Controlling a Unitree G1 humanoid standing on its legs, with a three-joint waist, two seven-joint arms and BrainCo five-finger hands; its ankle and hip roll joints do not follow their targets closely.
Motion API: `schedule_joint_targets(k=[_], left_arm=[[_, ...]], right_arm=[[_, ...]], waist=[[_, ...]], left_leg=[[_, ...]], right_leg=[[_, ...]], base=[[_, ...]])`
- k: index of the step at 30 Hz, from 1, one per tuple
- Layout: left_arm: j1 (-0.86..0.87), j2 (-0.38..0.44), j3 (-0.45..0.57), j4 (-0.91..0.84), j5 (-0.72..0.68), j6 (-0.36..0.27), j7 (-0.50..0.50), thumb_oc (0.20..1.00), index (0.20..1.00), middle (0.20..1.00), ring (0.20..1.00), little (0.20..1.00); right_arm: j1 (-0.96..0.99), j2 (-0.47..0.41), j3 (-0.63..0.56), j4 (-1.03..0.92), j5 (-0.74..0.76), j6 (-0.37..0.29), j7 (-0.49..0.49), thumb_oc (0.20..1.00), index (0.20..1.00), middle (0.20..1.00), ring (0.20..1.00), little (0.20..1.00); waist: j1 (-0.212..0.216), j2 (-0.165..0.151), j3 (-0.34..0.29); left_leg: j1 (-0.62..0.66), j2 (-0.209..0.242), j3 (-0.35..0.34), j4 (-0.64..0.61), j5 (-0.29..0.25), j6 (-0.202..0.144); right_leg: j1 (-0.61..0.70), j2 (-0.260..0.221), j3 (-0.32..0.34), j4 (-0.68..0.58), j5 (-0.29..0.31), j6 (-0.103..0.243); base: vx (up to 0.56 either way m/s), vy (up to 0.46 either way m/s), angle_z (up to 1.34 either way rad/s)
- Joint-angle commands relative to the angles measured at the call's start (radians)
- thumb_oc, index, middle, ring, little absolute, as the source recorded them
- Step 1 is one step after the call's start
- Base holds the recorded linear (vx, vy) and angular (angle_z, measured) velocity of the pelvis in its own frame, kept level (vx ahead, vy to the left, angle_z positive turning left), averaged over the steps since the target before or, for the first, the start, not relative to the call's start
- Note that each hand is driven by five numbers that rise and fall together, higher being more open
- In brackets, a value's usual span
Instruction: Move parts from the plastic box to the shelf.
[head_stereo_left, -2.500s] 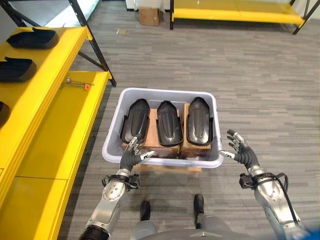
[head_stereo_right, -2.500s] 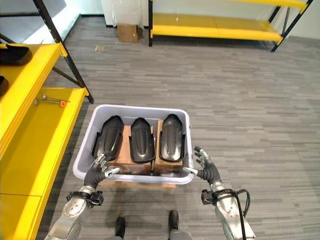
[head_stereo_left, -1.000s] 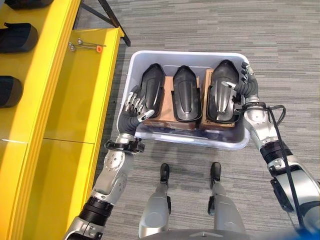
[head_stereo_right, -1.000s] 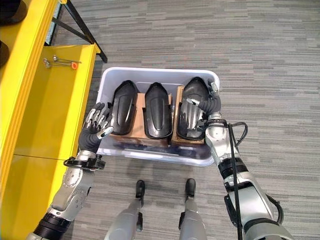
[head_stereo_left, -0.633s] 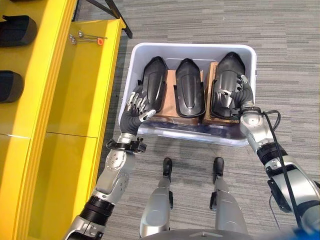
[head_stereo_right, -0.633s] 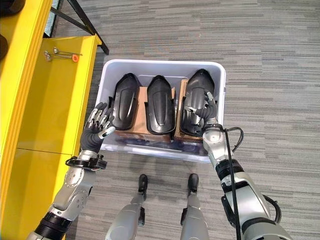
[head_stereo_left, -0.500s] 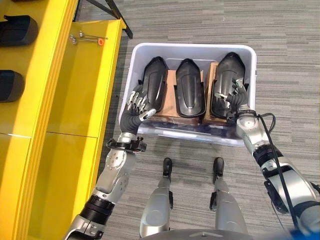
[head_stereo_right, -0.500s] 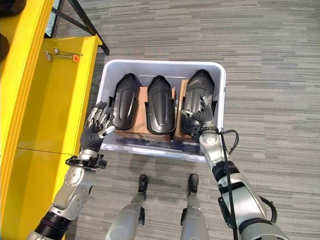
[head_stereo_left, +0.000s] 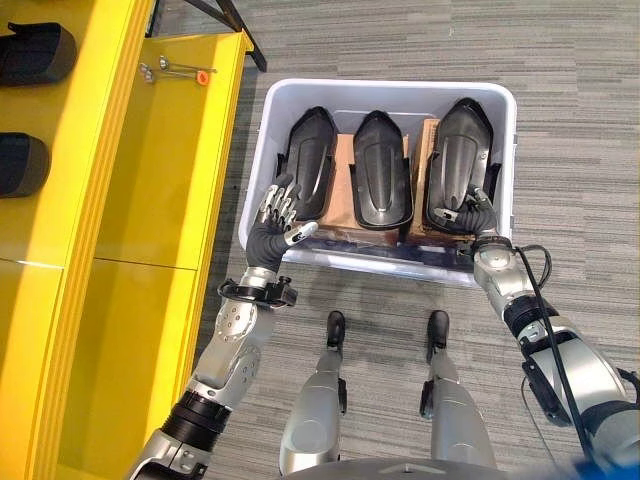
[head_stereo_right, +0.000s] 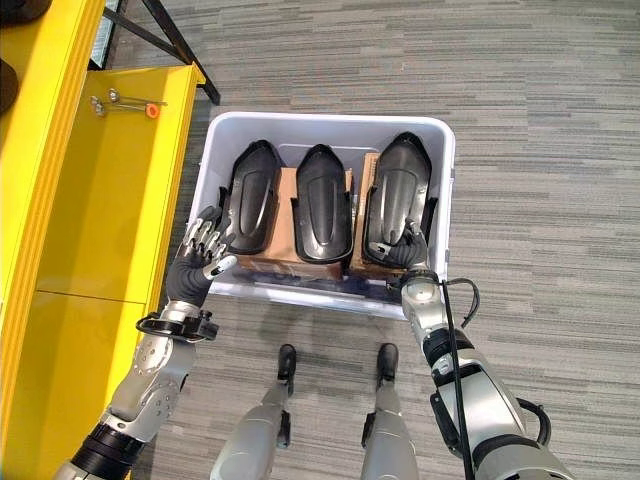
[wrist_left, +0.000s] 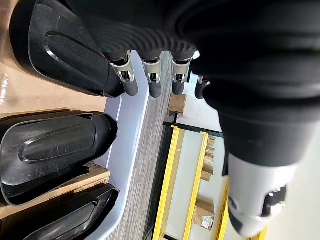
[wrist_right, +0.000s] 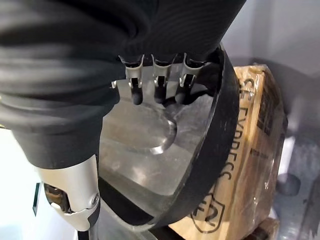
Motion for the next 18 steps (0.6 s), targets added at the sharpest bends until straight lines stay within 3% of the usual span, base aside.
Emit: schedule_joint_targets(k=[1, 18], left_arm=[[-0.016, 0.043, -0.019, -0.058, -0.005, -0.056, -0.007, 1.0, 1.0, 1.0, 1.0, 1.0], [-0.021, 0.048, -0.008, -0.069, 0.0, -0.067, -0.007, 1.0, 1.0, 1.0, 1.0, 1.0]], right_arm=[[-0.075, 0.015, 0.056, 0.031, 0.007, -0.005, 0.026, 1.0, 1.0, 1.0, 1.0, 1.0], [-0.135, -0.051, 0.24, -0.043, -0.258, 0.026, 0.093, 1.0, 1.0, 1.0, 1.0, 1.0]], waist=[[0.014, -0.027, 0.004], [0.035, -0.031, 0.018]], left_leg=[[0.024, 0.036, 0.004, 0.004, 0.024, -0.025], [-0.018, 0.033, -0.018, 0.004, 0.045, -0.028]], right_leg=[[0.0, -0.119, 0.0, 0.039, 0.014, 0.069], [-0.03, -0.119, -0.011, 0.048, 0.016, 0.068]], base=[[0.0, 0.0, 0.0], [0.0, -0.002, 0.02]])
